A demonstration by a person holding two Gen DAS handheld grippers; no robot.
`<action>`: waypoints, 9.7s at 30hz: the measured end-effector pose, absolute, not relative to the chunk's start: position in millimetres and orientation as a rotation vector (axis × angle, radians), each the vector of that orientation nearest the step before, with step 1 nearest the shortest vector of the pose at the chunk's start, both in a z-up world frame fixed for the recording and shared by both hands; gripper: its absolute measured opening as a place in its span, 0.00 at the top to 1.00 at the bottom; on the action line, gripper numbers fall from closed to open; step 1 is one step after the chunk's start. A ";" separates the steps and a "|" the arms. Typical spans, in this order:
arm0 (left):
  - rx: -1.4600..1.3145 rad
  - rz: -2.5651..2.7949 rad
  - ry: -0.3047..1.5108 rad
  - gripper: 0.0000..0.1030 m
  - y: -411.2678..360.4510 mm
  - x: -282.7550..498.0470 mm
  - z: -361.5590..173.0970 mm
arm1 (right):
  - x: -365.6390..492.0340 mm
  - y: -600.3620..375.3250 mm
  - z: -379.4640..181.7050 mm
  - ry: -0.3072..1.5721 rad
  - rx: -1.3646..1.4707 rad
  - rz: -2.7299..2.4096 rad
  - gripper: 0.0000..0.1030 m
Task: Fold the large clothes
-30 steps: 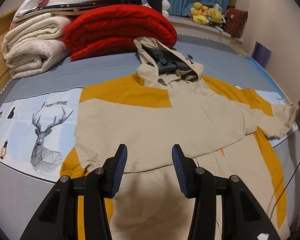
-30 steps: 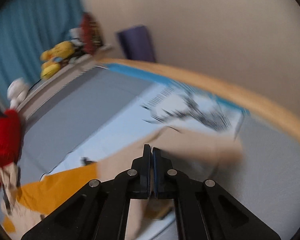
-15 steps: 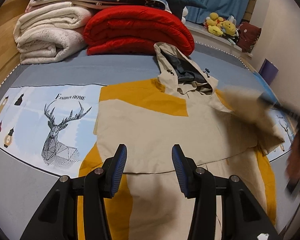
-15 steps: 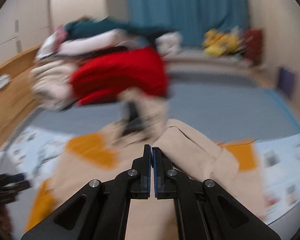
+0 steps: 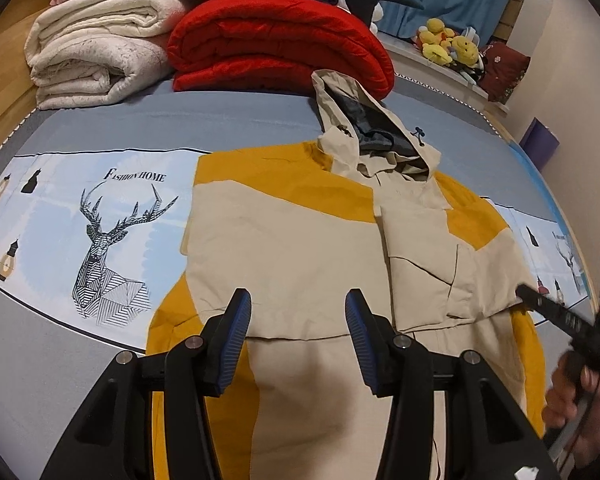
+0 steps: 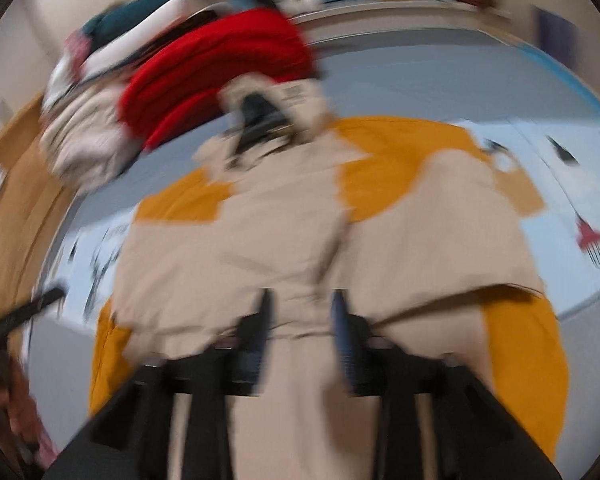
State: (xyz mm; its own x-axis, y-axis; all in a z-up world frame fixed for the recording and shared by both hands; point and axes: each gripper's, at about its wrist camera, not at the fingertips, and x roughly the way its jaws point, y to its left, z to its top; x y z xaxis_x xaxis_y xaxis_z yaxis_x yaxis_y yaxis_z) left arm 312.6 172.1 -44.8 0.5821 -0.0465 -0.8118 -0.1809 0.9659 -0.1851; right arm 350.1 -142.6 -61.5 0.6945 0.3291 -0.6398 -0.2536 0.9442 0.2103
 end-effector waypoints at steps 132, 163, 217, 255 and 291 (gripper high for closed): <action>-0.120 0.201 0.753 0.42 129.3 302.7 -1.6 | 313.2 -133.5 24.0 0.380 -0.078 0.147 0.39; -0.153 0.165 0.867 0.63 139.1 514.9 -24.2 | 365.6 -191.4 1.0 0.578 -0.099 0.029 0.42; 0.070 -0.185 0.781 1.00 84.3 544.4 -14.0 | 384.2 -182.5 -18.3 0.592 0.007 0.079 0.53; -0.574 -0.062 1.160 0.65 130.5 367.5 -164.0 | 439.5 -89.9 -160.9 0.996 0.272 0.431 0.49; -0.314 -0.004 1.098 0.92 88.9 335.3 -75.8 | 446.9 -70.4 -165.0 0.925 -0.039 0.227 0.56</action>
State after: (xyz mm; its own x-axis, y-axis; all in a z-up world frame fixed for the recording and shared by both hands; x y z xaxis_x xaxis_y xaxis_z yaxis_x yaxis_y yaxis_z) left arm 335.3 88.9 -75.8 0.4597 -0.1578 -0.8739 -0.1510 0.9559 -0.2520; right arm 446.9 -70.4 -165.0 0.5799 0.1778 -0.7950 -0.2112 0.9753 0.0641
